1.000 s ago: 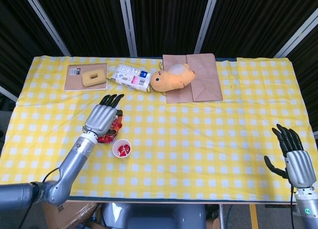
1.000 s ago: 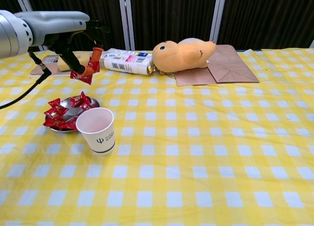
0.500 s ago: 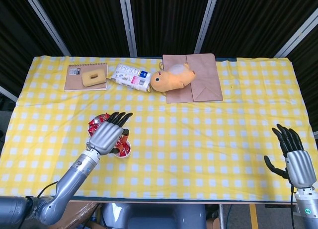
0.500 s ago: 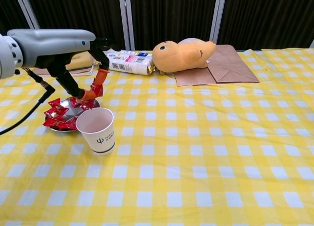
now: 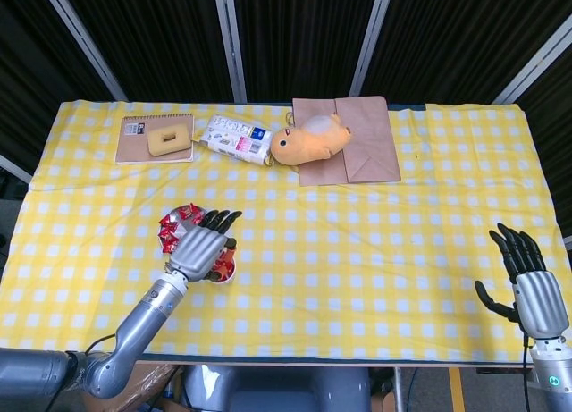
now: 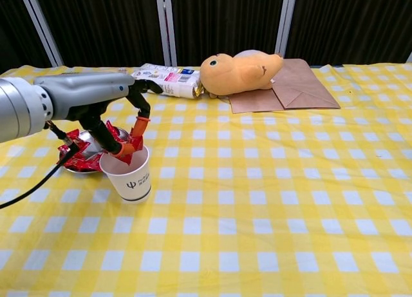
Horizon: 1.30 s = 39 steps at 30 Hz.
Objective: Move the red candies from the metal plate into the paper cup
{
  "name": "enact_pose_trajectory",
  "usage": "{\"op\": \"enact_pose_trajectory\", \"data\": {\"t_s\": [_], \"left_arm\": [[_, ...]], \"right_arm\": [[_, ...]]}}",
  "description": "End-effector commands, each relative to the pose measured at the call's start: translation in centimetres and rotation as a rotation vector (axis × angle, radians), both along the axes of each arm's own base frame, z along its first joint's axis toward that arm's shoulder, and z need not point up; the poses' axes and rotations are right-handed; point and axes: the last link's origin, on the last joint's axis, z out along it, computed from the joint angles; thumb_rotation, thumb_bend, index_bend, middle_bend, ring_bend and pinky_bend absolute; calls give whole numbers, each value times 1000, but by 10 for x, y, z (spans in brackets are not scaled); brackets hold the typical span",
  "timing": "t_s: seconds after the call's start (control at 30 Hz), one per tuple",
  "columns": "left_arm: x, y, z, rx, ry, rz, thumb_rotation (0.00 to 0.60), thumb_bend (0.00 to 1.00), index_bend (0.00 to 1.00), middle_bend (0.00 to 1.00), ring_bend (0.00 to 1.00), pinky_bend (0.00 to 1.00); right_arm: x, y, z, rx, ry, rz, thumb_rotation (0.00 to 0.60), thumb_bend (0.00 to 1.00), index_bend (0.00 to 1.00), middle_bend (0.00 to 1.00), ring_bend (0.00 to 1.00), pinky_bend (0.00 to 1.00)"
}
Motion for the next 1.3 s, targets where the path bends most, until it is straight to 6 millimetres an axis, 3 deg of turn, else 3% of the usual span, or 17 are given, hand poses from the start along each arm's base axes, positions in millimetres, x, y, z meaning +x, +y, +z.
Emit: {"op": "enact_pose_trajectory", "data": {"t_s": [0.03,0.5,0.73,0.93,1.07,1.3], "left_arm": [[-1,0,-3,-3,9,1,600,402,589,0,0,0],[-1,2,-2,-7,16,5,600,271,503,0,0,0],[1,2,3,4,-6,4,600,269,495,0,0,0],[0,9,19,64,-25,17,600,269,492,0,0,0],[-12,21,32,129,18,31,600,233,489,0,0,0],[-52,40,43,177,135,131,600,200,460,0,0,0]], "right_arm": [[0,0,0,1,-1,1,600,424,0,0,0,0],[0,0,0,-1,1,2,600,424,0,0,0,0],[-1,0,1,-4,-1,1,600,424,0,0,0,0],[-1,0,0,-3,0,2,600,423,0,0,0,0],[-1,0,1,-3,-2,1,600,423,0,0,0,0],[0,0,0,3,-5,3,600,424,0,0,0,0]]}}
